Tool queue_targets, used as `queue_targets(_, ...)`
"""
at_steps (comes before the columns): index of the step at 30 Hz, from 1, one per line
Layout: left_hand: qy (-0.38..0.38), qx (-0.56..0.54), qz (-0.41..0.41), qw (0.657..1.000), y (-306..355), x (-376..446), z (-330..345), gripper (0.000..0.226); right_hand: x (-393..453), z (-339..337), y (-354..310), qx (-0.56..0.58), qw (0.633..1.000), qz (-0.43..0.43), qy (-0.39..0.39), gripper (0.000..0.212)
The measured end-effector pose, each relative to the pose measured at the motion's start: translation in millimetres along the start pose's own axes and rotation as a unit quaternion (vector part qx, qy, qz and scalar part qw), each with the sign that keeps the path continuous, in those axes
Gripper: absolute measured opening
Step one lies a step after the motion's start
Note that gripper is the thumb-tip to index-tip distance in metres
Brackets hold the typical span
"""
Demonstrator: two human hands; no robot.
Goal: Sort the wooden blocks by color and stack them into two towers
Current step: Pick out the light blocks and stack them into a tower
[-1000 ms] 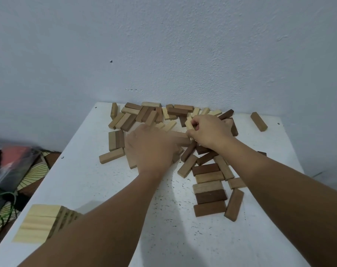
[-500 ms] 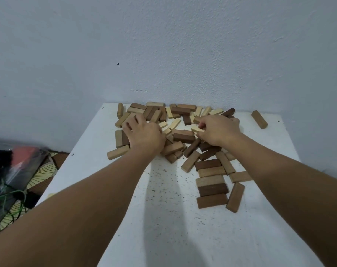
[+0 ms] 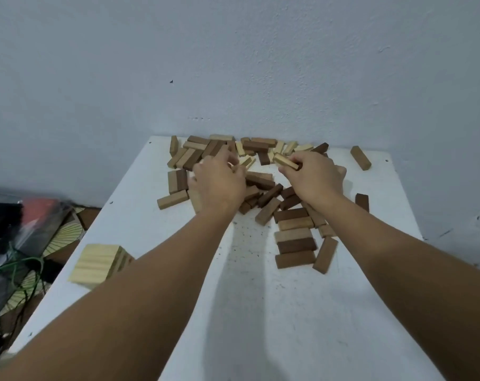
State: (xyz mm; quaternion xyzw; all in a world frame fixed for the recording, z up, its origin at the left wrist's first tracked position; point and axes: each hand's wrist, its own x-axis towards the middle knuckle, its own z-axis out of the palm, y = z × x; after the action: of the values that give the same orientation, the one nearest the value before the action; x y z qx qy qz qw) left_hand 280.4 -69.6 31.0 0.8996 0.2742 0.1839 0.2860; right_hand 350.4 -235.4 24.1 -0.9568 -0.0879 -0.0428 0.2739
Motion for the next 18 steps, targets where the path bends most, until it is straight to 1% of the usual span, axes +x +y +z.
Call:
queue_targets(3,-0.034,-0.128,0.0,0.991,4,-48,-9,0.01,-40,-9,-5,0.083,0.996,0.007,0.023,0.021)
queue_targets(5,-0.05,-0.16,0.001,0.986,-2,-80,-14,0.008,-73,-14,-5,0.116,0.993,0.006,0.03,0.022)
queue_targets(7,-0.066,-0.149,0.005,0.987,-13,-104,-17,0.015,-101,-16,-4,0.149,0.989,0.008,0.018,0.021)
queue_targets(9,-0.085,-0.118,0.008,0.989,-27,-124,-22,0.025,-128,-12,-1,0.176,0.984,-0.009,0.01,0.024)
queue_targets(11,-0.098,-0.098,0.02,0.99,-41,-138,-29,0.03,-150,-5,3,0.169,0.985,-0.023,0.009,0.031)
queue_targets(13,-0.103,-0.08,0.032,0.991,-53,-149,-35,0.033,-169,3,5,0.159,0.987,-0.024,-0.006,0.042)
queue_targets(14,-0.105,-0.075,0.034,0.991,-60,-153,-39,0.035,-178,6,6,0.151,0.988,-0.02,-0.015,0.045)
queue_targets(18,-0.115,-0.07,0.038,0.99,-87,-170,-53,0.032,-214,15,5,0.119,0.992,-0.023,-0.036,0.042)
